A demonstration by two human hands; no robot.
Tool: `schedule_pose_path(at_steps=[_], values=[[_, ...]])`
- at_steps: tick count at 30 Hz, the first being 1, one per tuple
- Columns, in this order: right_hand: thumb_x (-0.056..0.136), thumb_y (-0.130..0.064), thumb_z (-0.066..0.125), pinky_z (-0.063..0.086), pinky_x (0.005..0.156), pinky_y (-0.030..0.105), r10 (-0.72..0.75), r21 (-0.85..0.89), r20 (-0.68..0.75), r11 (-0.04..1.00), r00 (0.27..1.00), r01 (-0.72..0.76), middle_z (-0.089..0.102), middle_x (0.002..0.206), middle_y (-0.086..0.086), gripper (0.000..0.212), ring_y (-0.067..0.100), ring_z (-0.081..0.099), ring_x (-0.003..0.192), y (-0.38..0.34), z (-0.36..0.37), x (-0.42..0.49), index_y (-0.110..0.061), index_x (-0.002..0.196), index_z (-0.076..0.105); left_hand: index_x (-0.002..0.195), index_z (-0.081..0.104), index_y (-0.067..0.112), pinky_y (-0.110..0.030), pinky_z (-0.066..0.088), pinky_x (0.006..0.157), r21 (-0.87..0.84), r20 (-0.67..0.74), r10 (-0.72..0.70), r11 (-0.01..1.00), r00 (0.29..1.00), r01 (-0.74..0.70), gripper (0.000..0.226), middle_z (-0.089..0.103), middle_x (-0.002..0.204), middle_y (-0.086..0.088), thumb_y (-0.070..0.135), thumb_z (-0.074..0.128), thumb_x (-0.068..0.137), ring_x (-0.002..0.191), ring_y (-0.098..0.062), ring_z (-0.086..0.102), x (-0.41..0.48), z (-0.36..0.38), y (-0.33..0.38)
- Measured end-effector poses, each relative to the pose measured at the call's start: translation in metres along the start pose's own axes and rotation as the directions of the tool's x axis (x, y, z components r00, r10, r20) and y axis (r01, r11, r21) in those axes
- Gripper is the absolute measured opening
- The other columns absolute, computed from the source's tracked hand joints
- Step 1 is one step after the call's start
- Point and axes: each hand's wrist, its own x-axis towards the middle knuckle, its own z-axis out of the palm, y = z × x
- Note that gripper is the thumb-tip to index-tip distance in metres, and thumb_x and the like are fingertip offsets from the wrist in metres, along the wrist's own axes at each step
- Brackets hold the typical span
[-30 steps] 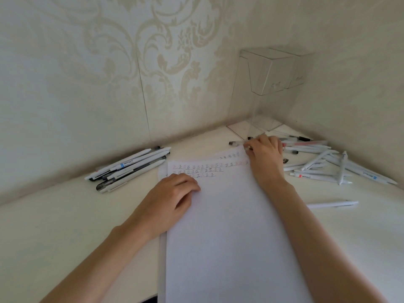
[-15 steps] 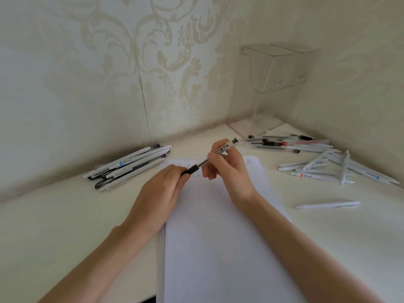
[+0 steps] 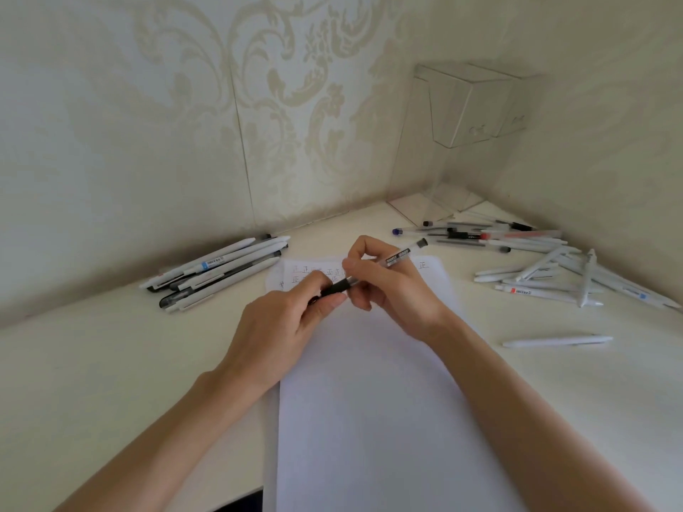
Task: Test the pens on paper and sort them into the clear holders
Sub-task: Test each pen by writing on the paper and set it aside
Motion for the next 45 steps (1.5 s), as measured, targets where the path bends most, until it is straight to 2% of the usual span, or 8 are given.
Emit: schedule_pose_path(at_steps=[3, 5, 9, 13, 21, 27, 40, 45], values=[[0.09, -0.015, 0.05, 0.047, 0.05, 0.027, -0.026, 0.076, -0.152, 0.996, 0.988, 0.038, 0.064, 0.06, 0.013, 0.017, 0.022, 0.058, 0.051, -0.011, -0.023, 0.001, -0.003, 0.081, 0.056, 0.101, 0.042, 0.03, -0.03, 0.041, 0.058, 0.044, 0.022, -0.125, 0.991, 0.992, 0.124, 0.055, 0.04, 0.049, 0.005, 0.076, 0.027, 0.075, 0.053, -0.012, 0.049, -0.001, -0.003, 0.002], [0.097, -0.019, 0.05, 0.053, 0.059, 0.029, -0.036, -0.048, -0.282, 0.999, 0.959, 0.024, 0.07, 0.073, 0.017, 0.022, 0.022, 0.064, 0.061, -0.015, -0.036, 0.001, -0.003, 0.086, 0.061, 0.111, 0.047, 0.032, -0.028, 0.043, 0.062, 0.091, 0.026, -0.064, 0.994, 0.998, 0.062, 0.06, 0.045, 0.055, 0.01, 0.077, 0.03, 0.075, 0.063, -0.007, 0.053, -0.002, -0.004, 0.002], [0.082, -0.02, 0.07, 0.037, 0.051, 0.02, -0.019, -0.429, -0.447, 0.882, 0.894, -0.196, 0.056, 0.056, 0.001, 0.027, 0.007, 0.045, 0.048, -0.001, -0.034, 0.005, -0.014, 0.065, 0.049, 0.126, 0.05, 0.032, -0.026, 0.034, 0.068, 0.226, 0.176, 0.191, 0.947, 0.966, -0.228, 0.062, 0.043, 0.079, 0.012, 0.071, 0.024, 0.085, 0.076, -0.01, 0.044, -0.003, 0.006, -0.003], [0.075, -0.005, 0.06, 0.022, 0.043, 0.017, -0.074, -0.499, -0.517, 0.836, 0.853, -0.23, 0.037, 0.054, 0.004, 0.033, 0.007, 0.027, 0.046, 0.01, -0.032, 0.009, -0.015, 0.057, 0.035, 0.122, 0.056, 0.033, -0.027, 0.031, 0.07, 0.256, 0.203, 0.188, 0.937, 0.961, -0.237, 0.061, 0.036, 0.08, 0.01, 0.07, 0.026, 0.083, 0.074, -0.008, 0.032, -0.002, 0.013, -0.011], [0.077, -0.009, 0.057, 0.029, 0.043, 0.018, -0.067, -0.538, -0.42, 0.821, 0.905, -0.189, 0.05, 0.041, 0.001, 0.024, 0.01, 0.036, 0.042, 0.016, -0.028, 0.006, -0.01, 0.06, 0.039, 0.119, 0.058, 0.033, -0.026, 0.027, 0.069, 0.287, 0.193, 0.187, 0.928, 0.963, -0.237, 0.056, 0.035, 0.079, 0.009, 0.066, 0.027, 0.085, 0.073, -0.008, 0.028, -0.001, 0.013, -0.009], [0.077, -0.008, 0.056, 0.024, 0.048, 0.026, -0.077, -0.55, -0.426, 0.813, 0.901, -0.191, 0.039, 0.055, 0.013, 0.024, 0.018, 0.032, 0.051, 0.019, -0.027, 0.008, -0.004, 0.065, 0.035, 0.121, 0.057, 0.033, -0.027, 0.028, 0.07, 0.291, 0.205, 0.173, 0.929, 0.963, -0.229, 0.056, 0.035, 0.08, 0.01, 0.064, 0.028, 0.086, 0.074, -0.009, 0.031, -0.001, 0.012, -0.007], [0.076, -0.004, 0.056, 0.022, 0.045, 0.025, -0.112, -0.558, -0.426, 0.813, 0.898, -0.163, 0.033, 0.054, 0.009, 0.025, 0.014, 0.029, 0.051, 0.019, -0.028, 0.008, -0.009, 0.061, 0.037, 0.12, 0.058, 0.032, -0.026, 0.028, 0.069, 0.282, 0.216, 0.161, 0.934, 0.963, -0.22, 0.055, 0.035, 0.079, 0.01, 0.063, 0.028, 0.086, 0.073, -0.009, 0.031, -0.001, 0.011, -0.005], [0.077, -0.003, 0.055, 0.026, 0.041, 0.02, -0.083, -0.522, -0.406, 0.839, 0.91, -0.156, 0.042, 0.047, 0.009, 0.024, 0.013, 0.033, 0.041, 0.018, -0.028, 0.006, -0.004, 0.063, 0.036, 0.12, 0.057, 0.032, -0.027, 0.03, 0.069, 0.281, 0.234, 0.155, 0.934, 0.96, -0.22, 0.054, 0.035, 0.08, 0.01, 0.063, 0.027, 0.087, 0.073, -0.009, 0.032, -0.001, 0.01, -0.004]])
